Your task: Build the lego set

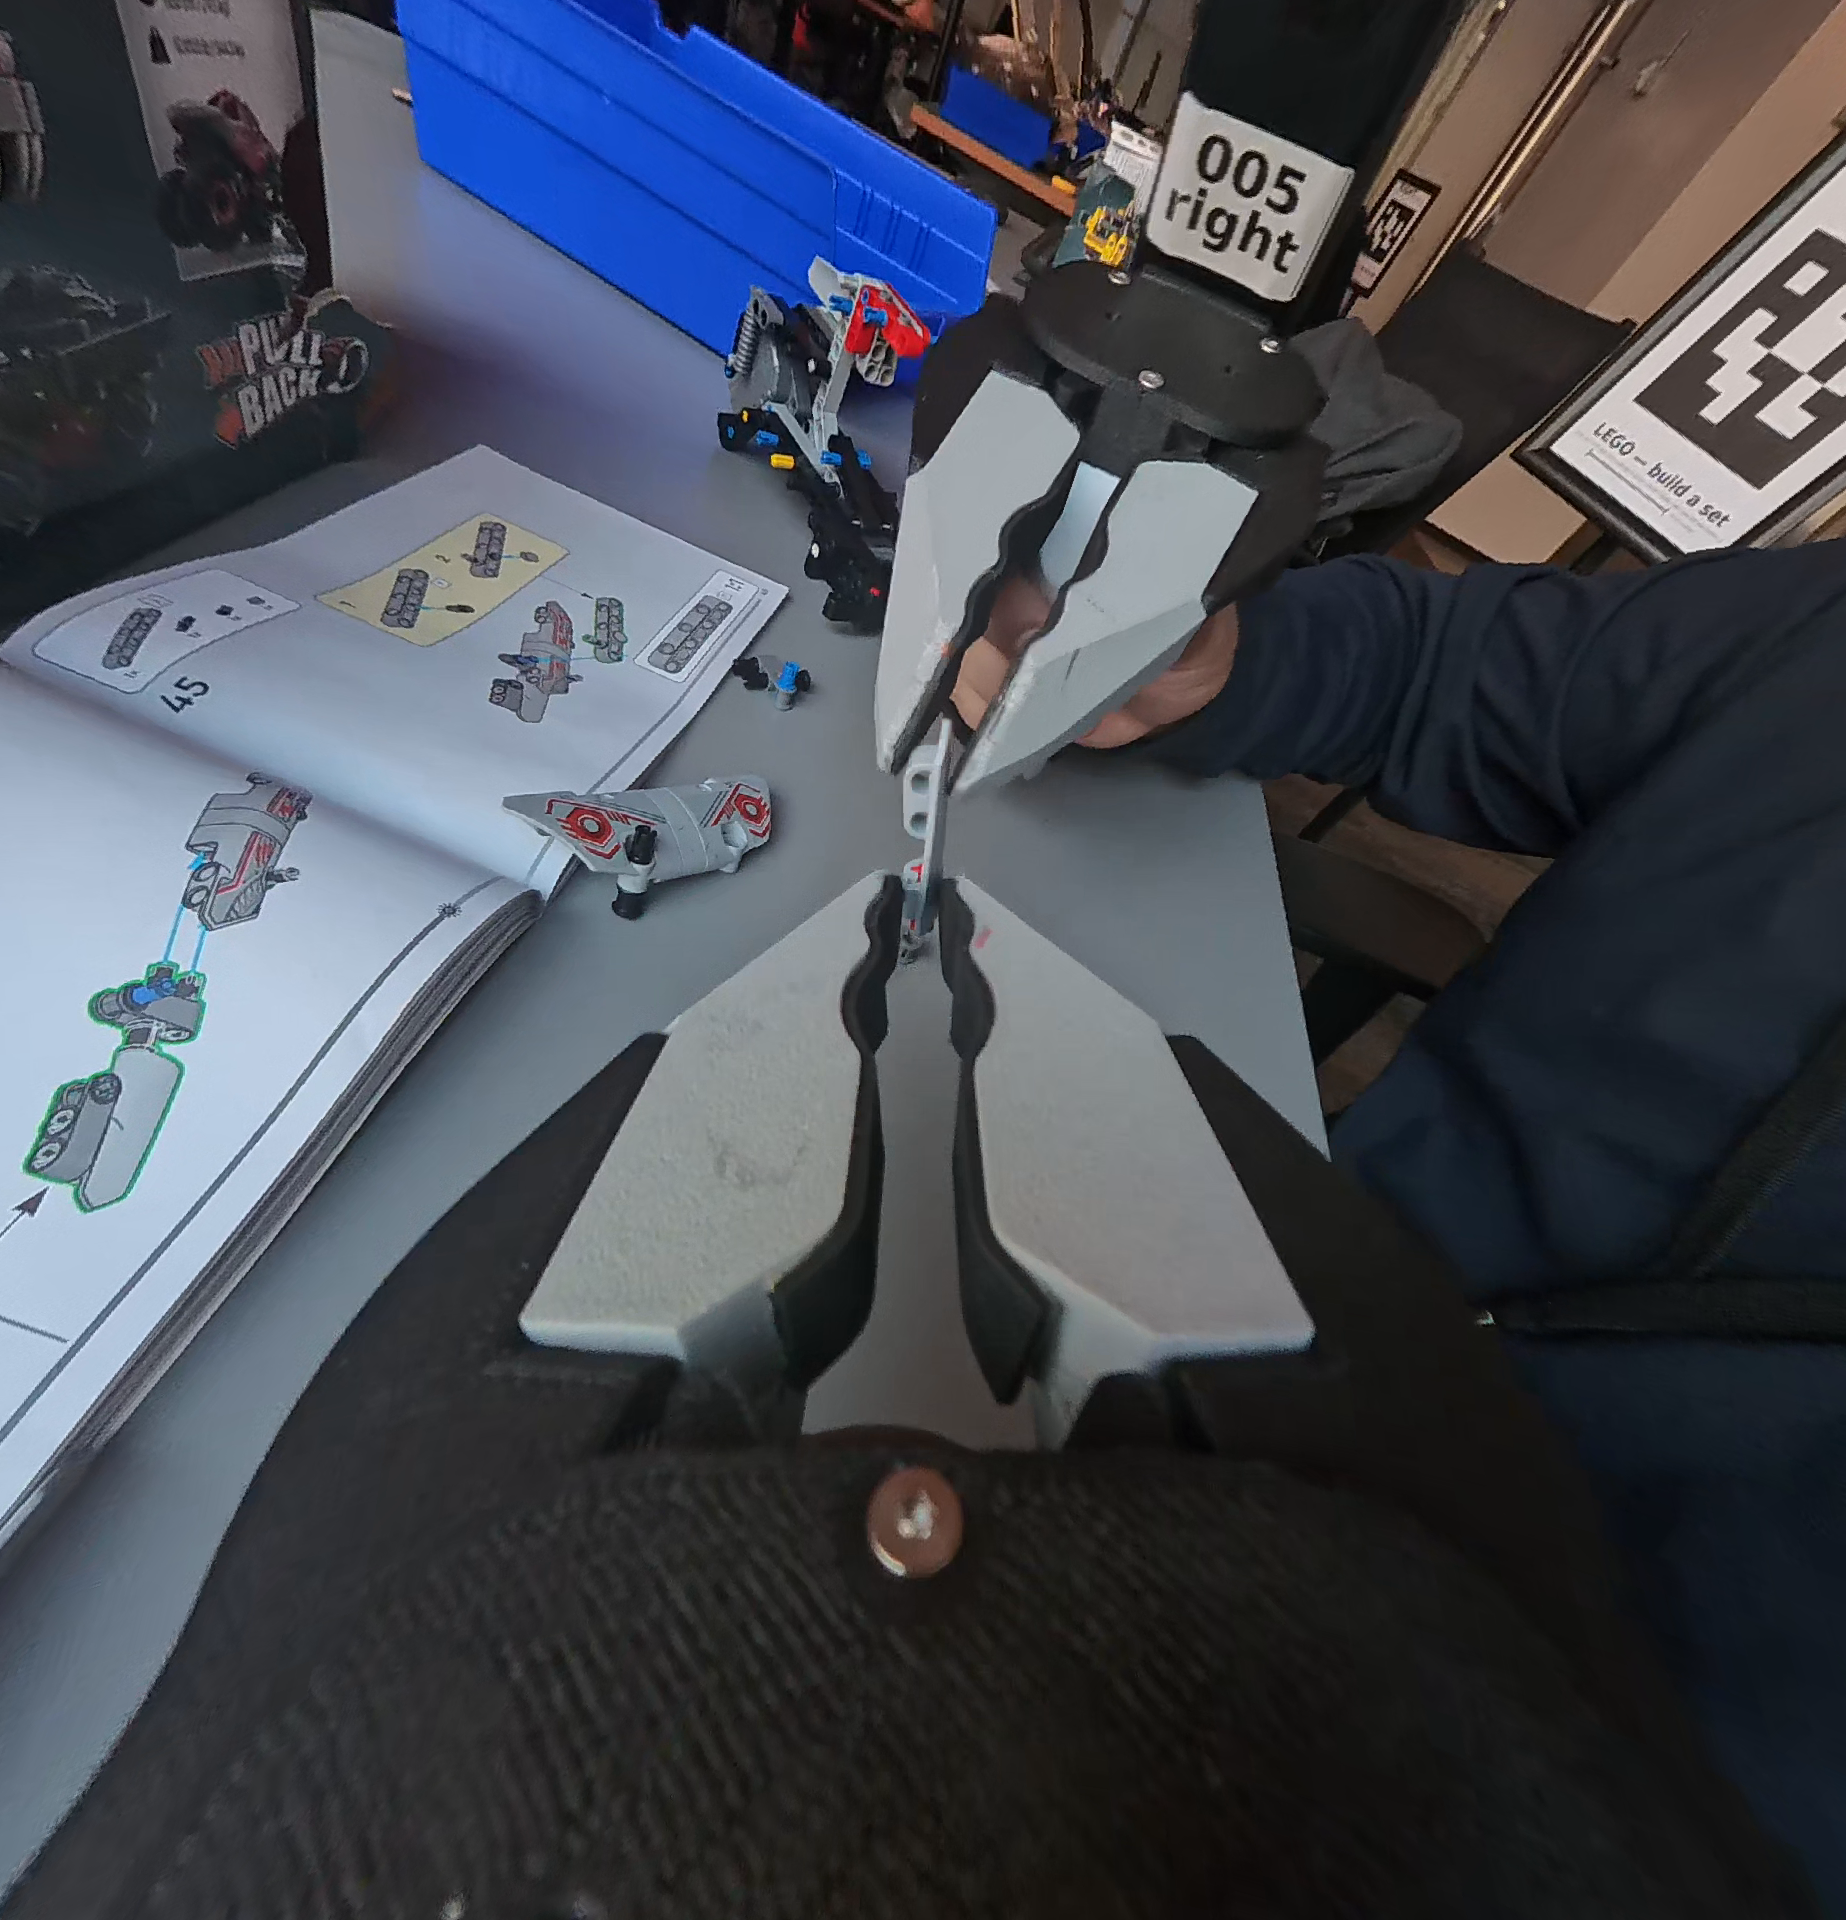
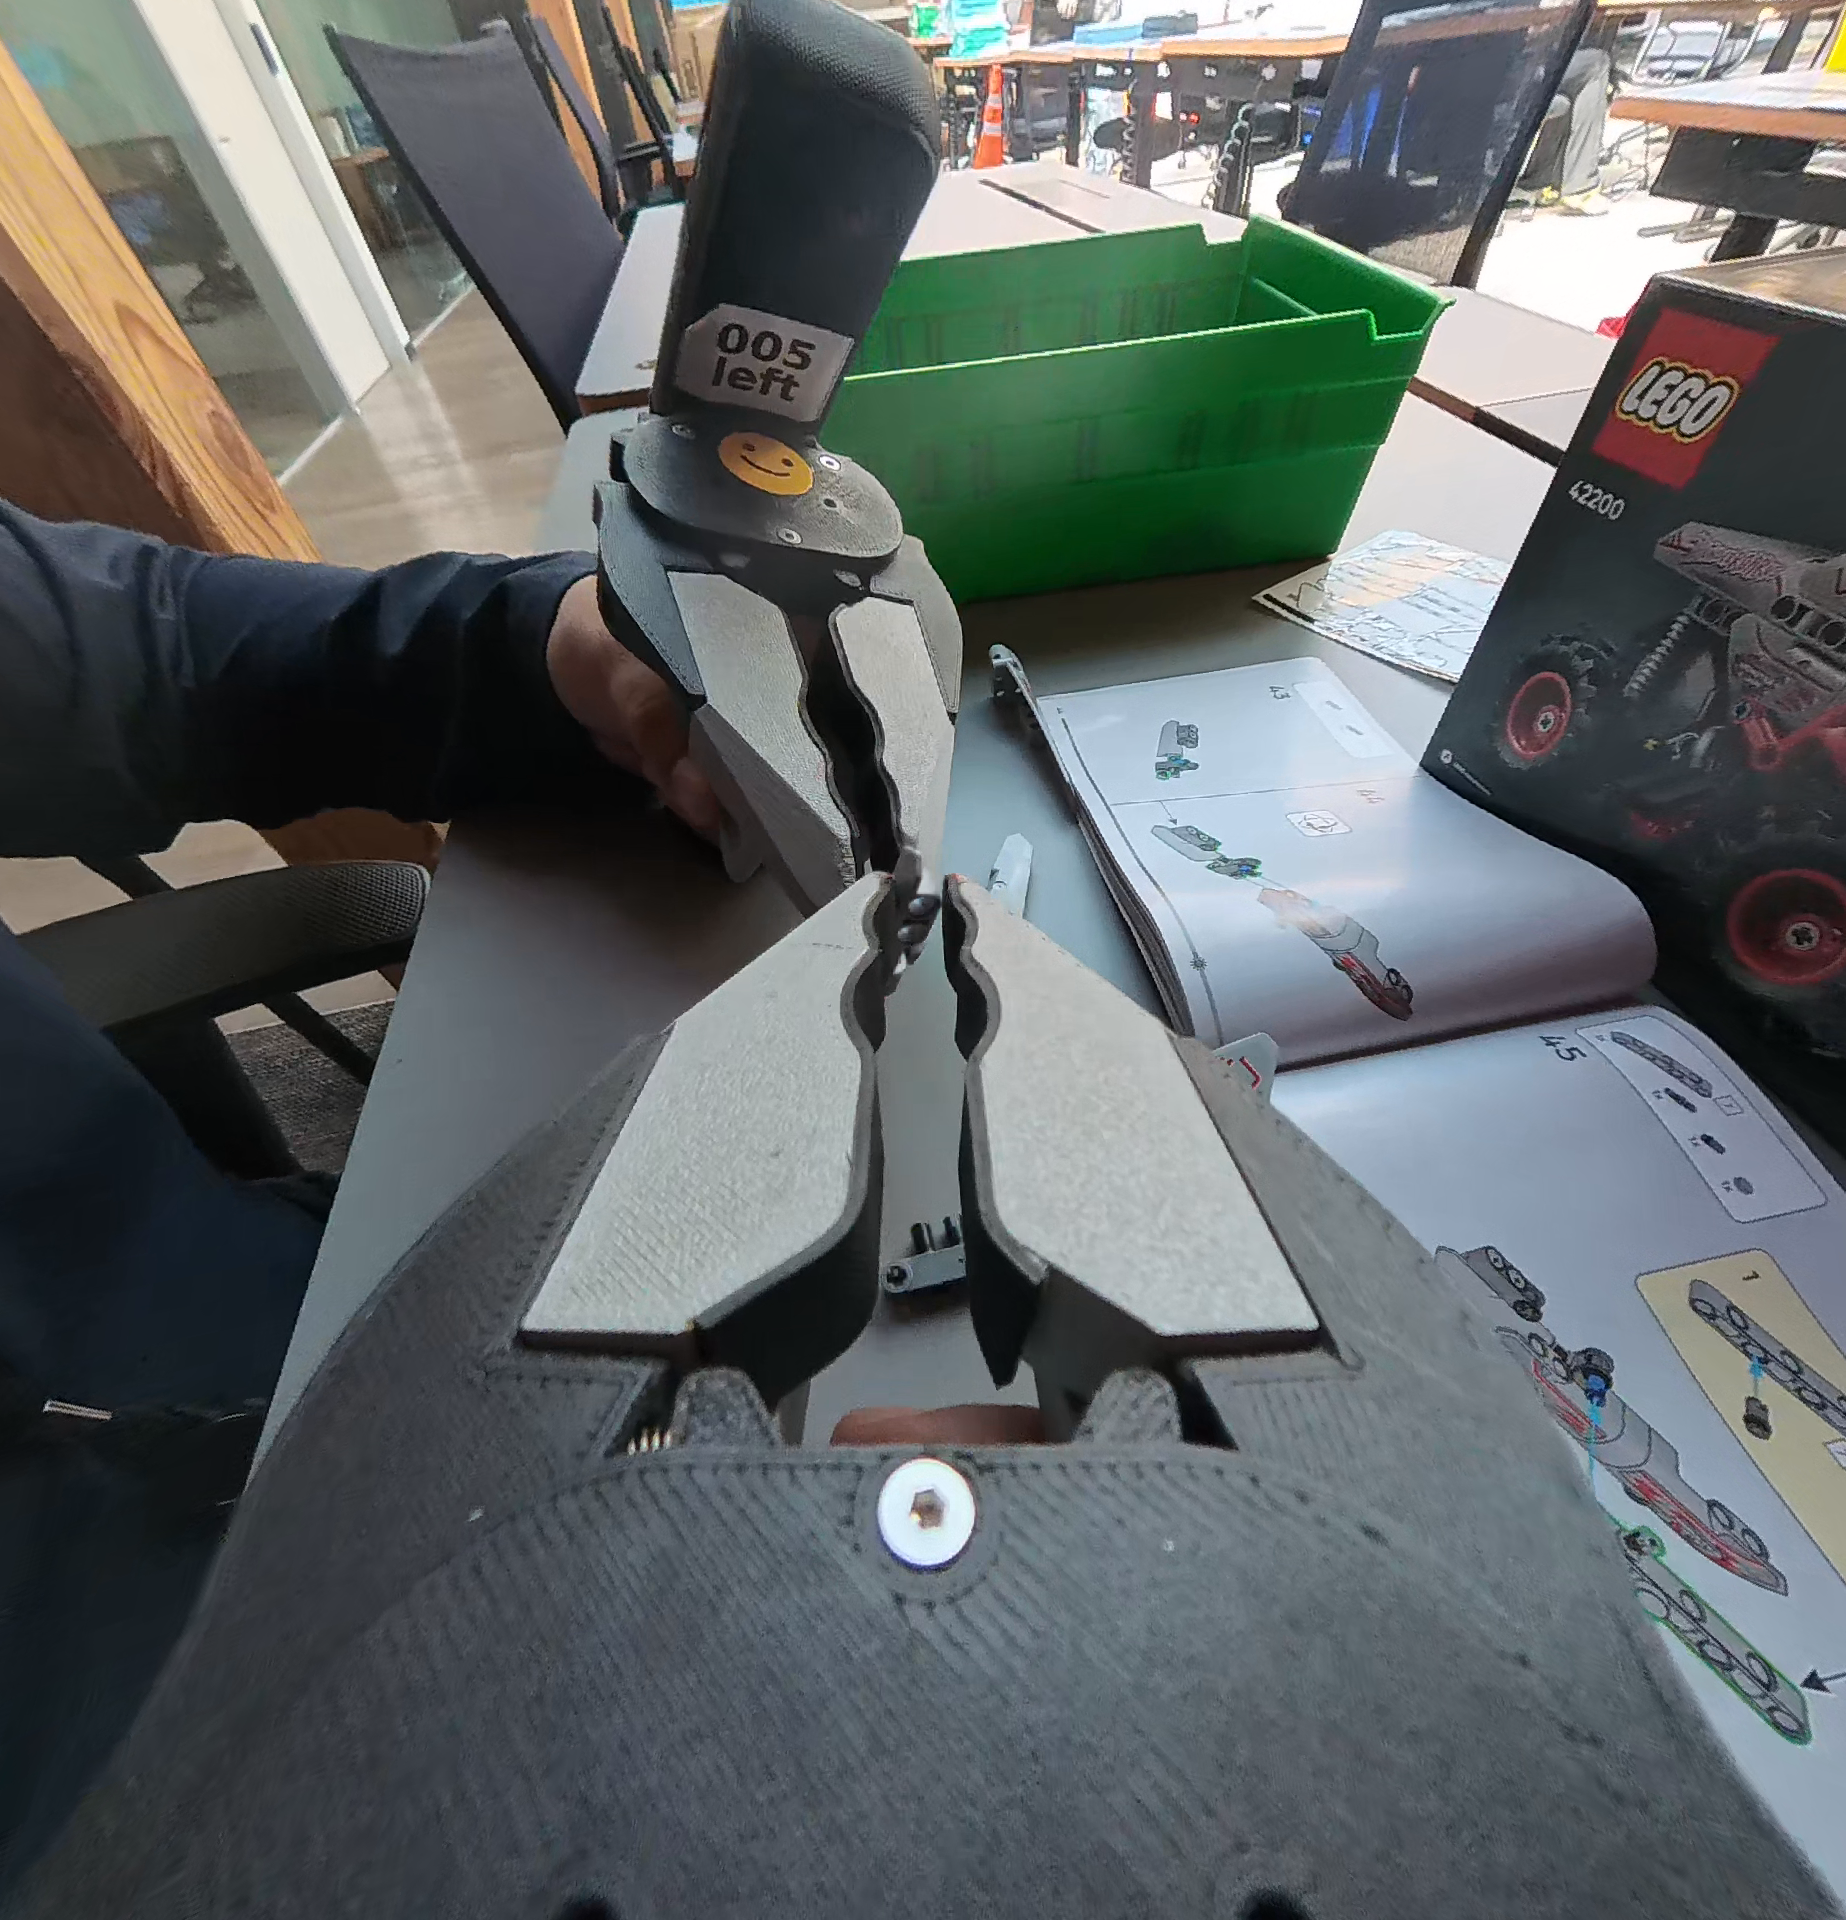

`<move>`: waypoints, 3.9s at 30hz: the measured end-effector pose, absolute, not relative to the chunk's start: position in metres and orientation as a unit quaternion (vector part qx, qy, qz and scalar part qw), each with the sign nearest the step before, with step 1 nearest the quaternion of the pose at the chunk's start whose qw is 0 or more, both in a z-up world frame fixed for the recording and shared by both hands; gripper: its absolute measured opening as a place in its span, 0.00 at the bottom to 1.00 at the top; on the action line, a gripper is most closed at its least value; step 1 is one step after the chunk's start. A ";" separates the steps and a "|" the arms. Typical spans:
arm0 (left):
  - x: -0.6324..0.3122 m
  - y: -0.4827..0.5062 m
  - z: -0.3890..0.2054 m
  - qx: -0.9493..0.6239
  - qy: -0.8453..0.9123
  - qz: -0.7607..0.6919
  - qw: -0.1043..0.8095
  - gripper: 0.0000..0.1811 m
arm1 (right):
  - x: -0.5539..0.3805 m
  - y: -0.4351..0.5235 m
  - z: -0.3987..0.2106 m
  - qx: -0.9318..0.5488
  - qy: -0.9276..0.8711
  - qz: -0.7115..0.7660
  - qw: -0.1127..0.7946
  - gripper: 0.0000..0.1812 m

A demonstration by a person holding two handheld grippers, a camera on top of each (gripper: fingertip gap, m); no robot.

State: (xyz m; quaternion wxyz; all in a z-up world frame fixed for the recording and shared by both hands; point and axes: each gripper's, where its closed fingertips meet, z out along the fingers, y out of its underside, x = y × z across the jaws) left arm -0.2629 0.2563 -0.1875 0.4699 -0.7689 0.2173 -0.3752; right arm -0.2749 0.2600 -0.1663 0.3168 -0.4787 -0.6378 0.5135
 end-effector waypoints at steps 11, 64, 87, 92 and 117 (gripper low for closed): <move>-0.259 0.254 -0.191 -0.773 0.228 -0.373 0.459 0.02 | -0.274 0.256 -0.171 -0.468 -0.661 0.491 0.320 0.03; -0.274 0.268 -0.195 -0.765 0.044 -0.518 0.380 0.02 | -0.262 0.280 -0.213 -0.462 -0.737 0.297 0.393 0.11; -0.265 0.269 -0.184 -0.736 0.034 -0.554 0.387 0.02 | -0.268 0.269 -0.183 -0.349 -0.737 0.127 0.565 0.11; -0.263 0.267 -0.185 -0.737 0.041 -0.555 0.384 0.02 | -0.269 0.264 -0.180 -0.322 -0.737 0.120 0.582 0.11; -0.270 0.269 -0.184 -0.736 0.036 -0.551 0.391 0.02 | -0.242 0.268 -0.252 -0.485 -0.780 0.311 0.243 0.11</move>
